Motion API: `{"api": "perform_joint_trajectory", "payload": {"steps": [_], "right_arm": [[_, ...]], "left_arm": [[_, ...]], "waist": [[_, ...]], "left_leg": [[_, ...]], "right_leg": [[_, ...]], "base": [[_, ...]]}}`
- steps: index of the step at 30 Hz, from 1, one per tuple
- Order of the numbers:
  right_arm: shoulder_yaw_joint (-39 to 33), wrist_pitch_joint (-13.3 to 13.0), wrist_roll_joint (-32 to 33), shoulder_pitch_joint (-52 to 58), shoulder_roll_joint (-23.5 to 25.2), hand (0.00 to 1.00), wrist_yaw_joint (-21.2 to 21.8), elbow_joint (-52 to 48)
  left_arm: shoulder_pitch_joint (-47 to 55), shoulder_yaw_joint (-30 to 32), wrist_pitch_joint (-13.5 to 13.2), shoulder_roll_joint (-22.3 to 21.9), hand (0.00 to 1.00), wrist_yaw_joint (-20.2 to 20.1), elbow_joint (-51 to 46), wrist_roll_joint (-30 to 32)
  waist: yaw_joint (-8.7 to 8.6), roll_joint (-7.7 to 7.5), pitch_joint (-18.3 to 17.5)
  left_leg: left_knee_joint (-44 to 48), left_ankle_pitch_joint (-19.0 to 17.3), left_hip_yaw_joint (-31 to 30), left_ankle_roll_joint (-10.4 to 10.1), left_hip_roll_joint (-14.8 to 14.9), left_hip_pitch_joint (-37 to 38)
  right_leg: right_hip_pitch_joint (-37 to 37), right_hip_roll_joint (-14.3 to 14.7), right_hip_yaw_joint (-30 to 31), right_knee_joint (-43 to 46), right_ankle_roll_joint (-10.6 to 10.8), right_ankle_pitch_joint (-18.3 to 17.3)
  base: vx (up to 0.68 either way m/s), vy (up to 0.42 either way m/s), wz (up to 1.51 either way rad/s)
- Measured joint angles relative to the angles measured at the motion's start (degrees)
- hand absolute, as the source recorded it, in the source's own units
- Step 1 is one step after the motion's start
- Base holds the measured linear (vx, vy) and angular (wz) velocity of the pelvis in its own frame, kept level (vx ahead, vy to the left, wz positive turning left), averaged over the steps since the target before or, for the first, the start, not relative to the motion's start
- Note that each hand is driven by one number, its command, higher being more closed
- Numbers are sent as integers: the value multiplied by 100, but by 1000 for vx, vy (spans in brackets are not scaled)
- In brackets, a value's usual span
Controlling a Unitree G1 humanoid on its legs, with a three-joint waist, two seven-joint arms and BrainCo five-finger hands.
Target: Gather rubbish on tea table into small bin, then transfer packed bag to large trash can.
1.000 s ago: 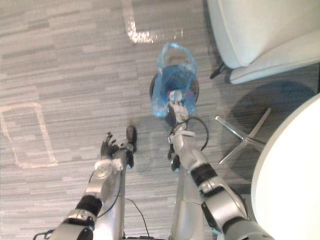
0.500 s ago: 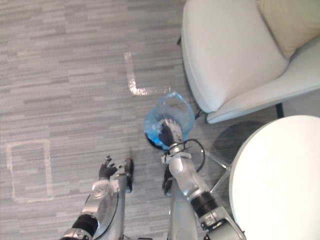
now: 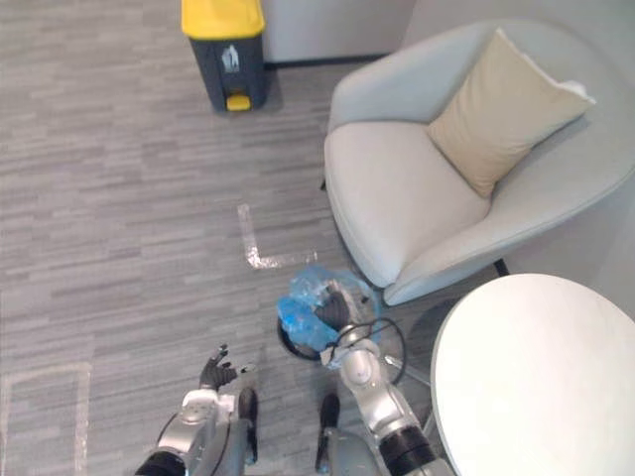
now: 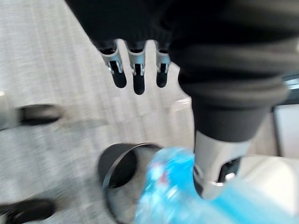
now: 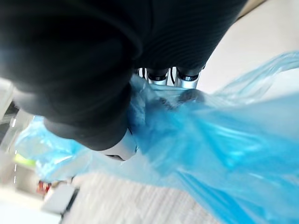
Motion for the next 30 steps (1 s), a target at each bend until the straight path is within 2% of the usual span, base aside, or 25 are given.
{"api": "perform_joint_trajectory", "payload": {"steps": [3, 5, 7, 11, 14, 15, 17, 23, 30], "right_arm": [[-93, -3, 345, 6, -14, 100, 208, -93], [-212, -41, 576, 6, -17, 100, 286, -121], [-263, -45, 812, 11, -32, 100, 381, -121], [-263, -50, 1055, 12, -291, 100, 622, -168], [-239, -106, 1237, 21, -533, 100, 733, -502], [-230, -160, 1287, 10, -639, 100, 775, -580], [-159, -224, 1356, 8, -807, 100, 845, -596], [135, -246, 1688, -124, -1188, 100, 1087, -761], [379, -275, 2212, -346, -1366, 100, 1291, -1042]], "left_arm": [[233, 0, 23, 104, 0, -1, -863, 105], [466, -9, -183, 207, 0, -219, -1434, 72], [607, -41, -173, 224, 0, -321, -1713, 251], [764, -390, -65, 351, 0, -377, -2128, 509], [761, -558, -89, 576, 0, -475, -2829, 624], [732, -643, -172, 718, 0, -478, -2999, 676], [693, -709, -281, 854, 0, -506, -3097, 750], [324, -1138, -288, 1123, 0, -637, -3107, 1056], [-30, -1547, -309, 1414, 0, -872, -3204, 1305]], "waist": [[-13, 33, -114], [-16, 34, -164], [-17, 34, -231], [-25, 30, -245], [-67, 42, -339], [-90, 52, -364], [-138, 59, -441], [-159, 61, -517], [-227, 56, -544]], "left_leg": [[-324, 167, 53, 18, -62, 221], [-460, 232, 52, 39, -92, 273], [-575, 272, 28, 38, -133, 334], [-969, 357, -64, -10, -220, 595], [-1130, 457, -62, 13, -250, 639], [-1217, 509, -56, 22, -255, 718], [-1275, 559, -53, 65, -257, 807], [-1275, 558, -40, 72, -255, 873], [-1280, 554, -22, 75, -249, 965]], "right_leg": [[101, -17, 112, -178, 24, 119], [100, -29, 125, -224, 49, 148], [115, -42, 161, -333, 116, 201], [206, -78, 236, -403, 130, 243], [208, -80, 299, -502, 150, 349], [249, -75, 312, -535, 135, 367], [329, -67, 333, -570, 108, 388], [401, -42, 385, -618, 87, 416], [489, -33, 424, -651, 82, 418]], "base": [[-77, 31, -14], [-69, 18, -7], [-73, 28, -7], [-36, 37, -6], [6, 22, -13], [32, 9, -6], [49, 4, -6], [29, 1, -4], [-6, 2, -2]]}}
